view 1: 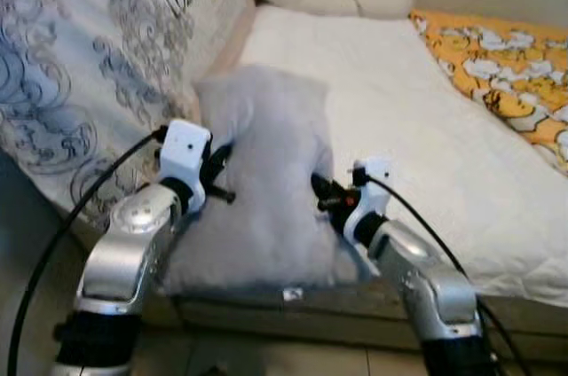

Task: Clean up the room

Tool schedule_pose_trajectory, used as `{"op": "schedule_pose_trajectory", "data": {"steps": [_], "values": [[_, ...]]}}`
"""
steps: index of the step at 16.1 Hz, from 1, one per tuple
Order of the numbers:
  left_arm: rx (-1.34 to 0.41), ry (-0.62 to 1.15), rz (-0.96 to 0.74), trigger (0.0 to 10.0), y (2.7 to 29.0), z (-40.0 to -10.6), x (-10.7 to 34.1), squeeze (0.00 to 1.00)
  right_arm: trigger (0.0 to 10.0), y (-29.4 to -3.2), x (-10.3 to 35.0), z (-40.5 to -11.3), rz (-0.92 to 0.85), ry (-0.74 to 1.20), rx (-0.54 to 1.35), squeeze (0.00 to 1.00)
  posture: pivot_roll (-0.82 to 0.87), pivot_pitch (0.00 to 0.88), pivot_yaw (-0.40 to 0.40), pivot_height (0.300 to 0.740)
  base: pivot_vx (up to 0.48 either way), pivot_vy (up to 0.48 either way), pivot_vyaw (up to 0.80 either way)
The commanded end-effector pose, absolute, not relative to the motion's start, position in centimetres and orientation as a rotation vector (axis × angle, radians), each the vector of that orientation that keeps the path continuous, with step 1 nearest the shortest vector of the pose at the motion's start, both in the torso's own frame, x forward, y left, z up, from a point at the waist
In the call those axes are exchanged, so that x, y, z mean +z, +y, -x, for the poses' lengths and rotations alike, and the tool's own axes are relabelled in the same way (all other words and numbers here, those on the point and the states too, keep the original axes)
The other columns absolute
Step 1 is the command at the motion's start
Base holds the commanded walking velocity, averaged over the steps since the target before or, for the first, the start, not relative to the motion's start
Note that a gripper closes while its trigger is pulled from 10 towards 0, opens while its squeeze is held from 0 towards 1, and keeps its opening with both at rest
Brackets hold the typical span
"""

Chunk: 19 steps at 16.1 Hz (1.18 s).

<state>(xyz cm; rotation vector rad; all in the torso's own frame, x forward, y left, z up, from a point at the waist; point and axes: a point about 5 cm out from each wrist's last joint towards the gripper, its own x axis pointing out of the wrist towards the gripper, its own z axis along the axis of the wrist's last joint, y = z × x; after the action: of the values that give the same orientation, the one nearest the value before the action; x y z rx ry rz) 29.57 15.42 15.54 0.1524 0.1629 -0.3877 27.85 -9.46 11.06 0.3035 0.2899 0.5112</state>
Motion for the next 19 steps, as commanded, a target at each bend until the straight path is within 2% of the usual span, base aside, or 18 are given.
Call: {"op": "schedule_pose_trajectory", "data": {"steps": [1,19], "values": [[-0.463,0.128,-0.146,10.0,13.59,-29.52,16.22,0.0,10.0,-10.35,11.43,-27.95,-0.301,0.26,0.491,0.0,0.02,0.0,-0.061,0.74,0.349,0.0,0.0],[-0.473,0.136,-0.155,10.0,13.79,-29.86,16.2,0.0,10.0,-10.42,10.94,-27.72,-0.285,0.272,0.492,0.0,0.01,0.0,-0.044,0.74,0.354,0.0,0.0]]}}
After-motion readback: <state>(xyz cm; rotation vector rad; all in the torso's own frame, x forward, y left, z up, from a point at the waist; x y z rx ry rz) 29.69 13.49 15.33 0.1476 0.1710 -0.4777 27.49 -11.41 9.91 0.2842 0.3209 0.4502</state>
